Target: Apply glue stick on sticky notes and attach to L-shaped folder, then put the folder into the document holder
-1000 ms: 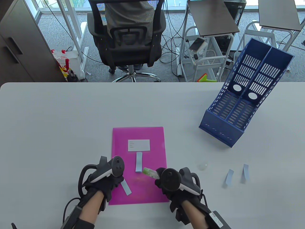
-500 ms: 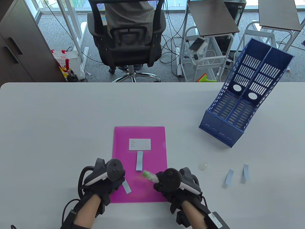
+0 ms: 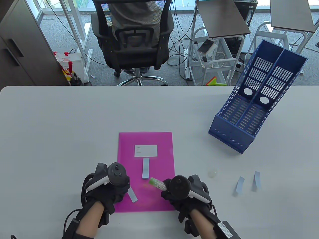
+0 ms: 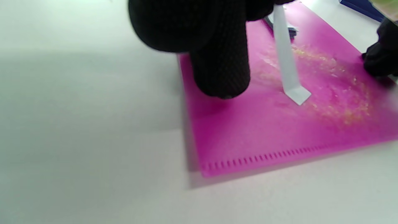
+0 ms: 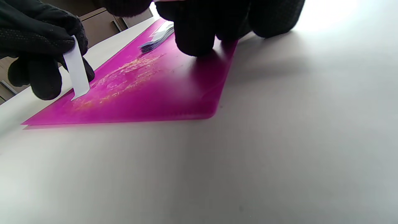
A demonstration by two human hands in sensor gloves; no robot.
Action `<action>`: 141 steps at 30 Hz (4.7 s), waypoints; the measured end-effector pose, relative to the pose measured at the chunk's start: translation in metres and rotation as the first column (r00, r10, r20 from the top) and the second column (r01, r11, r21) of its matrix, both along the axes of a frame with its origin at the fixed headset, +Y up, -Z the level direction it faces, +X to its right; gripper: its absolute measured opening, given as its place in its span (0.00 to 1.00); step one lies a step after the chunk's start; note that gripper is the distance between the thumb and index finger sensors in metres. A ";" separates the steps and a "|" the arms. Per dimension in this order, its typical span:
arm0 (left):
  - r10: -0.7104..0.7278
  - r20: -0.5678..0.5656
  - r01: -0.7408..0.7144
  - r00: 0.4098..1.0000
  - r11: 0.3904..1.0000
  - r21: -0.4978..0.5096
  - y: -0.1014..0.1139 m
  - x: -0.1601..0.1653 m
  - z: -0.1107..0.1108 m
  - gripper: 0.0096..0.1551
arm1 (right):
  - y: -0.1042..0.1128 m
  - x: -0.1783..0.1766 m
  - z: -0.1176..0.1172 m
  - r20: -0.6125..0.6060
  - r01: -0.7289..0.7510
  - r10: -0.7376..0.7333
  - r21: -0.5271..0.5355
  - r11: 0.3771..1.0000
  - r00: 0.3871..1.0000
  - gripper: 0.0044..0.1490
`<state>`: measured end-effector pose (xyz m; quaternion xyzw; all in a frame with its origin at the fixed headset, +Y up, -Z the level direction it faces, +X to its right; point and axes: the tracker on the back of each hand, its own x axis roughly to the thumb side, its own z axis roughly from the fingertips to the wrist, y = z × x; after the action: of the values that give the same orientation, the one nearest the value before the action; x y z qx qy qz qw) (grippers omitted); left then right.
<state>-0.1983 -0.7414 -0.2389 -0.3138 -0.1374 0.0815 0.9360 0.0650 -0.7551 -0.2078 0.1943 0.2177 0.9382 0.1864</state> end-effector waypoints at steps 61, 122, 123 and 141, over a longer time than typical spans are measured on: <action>-0.187 -0.061 0.189 0.981 0.811 0.554 0.016 0.059 -0.041 0.17 | -0.002 0.011 -0.008 0.034 0.121 -0.119 -0.078 0.990 0.992 0.35; 0.223 -0.064 -0.216 0.973 0.971 0.098 0.001 0.017 -0.016 0.35 | 0.003 0.010 -0.006 0.039 0.179 -0.177 -0.067 0.981 0.983 0.35; 0.272 -0.041 -0.266 0.961 0.957 0.113 0.002 0.015 -0.010 0.34 | 0.006 0.009 -0.004 0.036 0.201 -0.200 -0.037 0.979 0.979 0.35; 0.847 -0.069 -0.850 0.527 0.527 -0.023 0.012 0.039 0.022 0.33 | 0.040 -0.039 0.029 -0.154 0.218 -0.182 0.266 0.939 0.971 0.55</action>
<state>-0.1590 -0.7290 -0.2165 -0.2305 -0.2471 0.5372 0.7728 0.0265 -0.7155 -0.1790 0.2993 0.0726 0.9213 0.2373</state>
